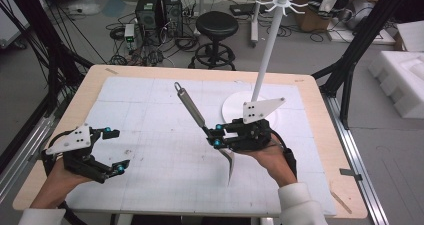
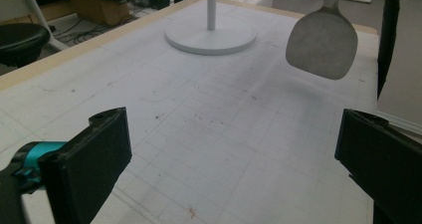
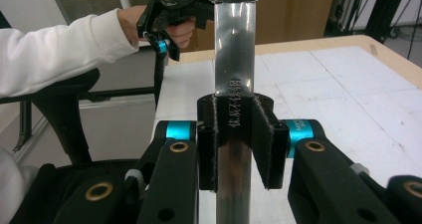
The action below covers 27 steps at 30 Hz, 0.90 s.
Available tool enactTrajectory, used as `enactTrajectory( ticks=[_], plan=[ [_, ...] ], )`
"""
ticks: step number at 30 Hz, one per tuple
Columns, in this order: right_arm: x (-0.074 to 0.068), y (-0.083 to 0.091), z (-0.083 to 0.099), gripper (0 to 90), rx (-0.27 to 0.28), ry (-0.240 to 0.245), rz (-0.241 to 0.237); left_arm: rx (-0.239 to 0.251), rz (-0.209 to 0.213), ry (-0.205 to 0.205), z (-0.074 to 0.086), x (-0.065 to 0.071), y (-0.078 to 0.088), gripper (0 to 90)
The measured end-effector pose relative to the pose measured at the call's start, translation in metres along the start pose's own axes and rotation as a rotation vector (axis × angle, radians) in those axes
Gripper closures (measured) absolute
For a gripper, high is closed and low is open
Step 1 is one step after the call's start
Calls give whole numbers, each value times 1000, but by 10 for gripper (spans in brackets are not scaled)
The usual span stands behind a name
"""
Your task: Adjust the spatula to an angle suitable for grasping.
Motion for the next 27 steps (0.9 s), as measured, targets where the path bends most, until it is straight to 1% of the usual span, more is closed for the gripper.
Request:
enactTrajectory(
  ticks=[3,5,6,7,9,12,13,14,16,17,19,22,24,25,26,27],
  plan=[
    [0,-1,0,750,7,0,-7,1,20,-10,-2,1,0,17],
    [-1,-3,1,750,15,7,-23,0,31,-12,-4,1,0,17],
    [0,-3,1,750,17,14,-24,-2,42,-12,-6,2,0,17],
    [0,-3,1,750,17,14,-24,-2,42,-12,-6,2,0,17],
    [1,-4,1,750,5,8,-24,-8,60,-20,-9,3,1,17],
    [2,-3,2,750,4,4,-25,-4,86,-35,-19,5,1,17],
    [2,-2,2,750,-3,-4,-27,-7,96,-40,-22,5,1,17],
    [3,-2,2,750,-1,4,-18,-13,106,-51,-28,6,-1,17],
    [3,-2,2,750,3,8,-18,-18,122,-62,-36,7,-4,17],
    [3,-2,2,750,5,9,-19,-13,132,-65,-40,9,-6,17],
    [3,-3,1,750,20,13,-28,-3,172,-87,-50,10,-9,17],
    [3,-4,1,750,25,16,-29,6,226,-102,-64,12,-14,17],
    [3,-5,1,750,31,24,-42,10,270,-112,-73,13,-18,17],
    [3,-6,0,750,36,33,-42,11,293,-122,-82,14,-22,17],
    [3,-6,0,750,36,33,-42,11,293,-122,-82,14,-22,17],
    [3,-7,0,750,40,32,-43,13,301,-132,-86,14,-23,17]
  ],
)
Point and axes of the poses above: each handheld gripper's, and its own axes: y roughly backward along the jaws, z roughly out of its underside, x roughly to its right, the point moved 1 cm from there along -y, roughly forward along the jaws, and after that the axes turned 4 degrees about y, right-handed, at the moved point
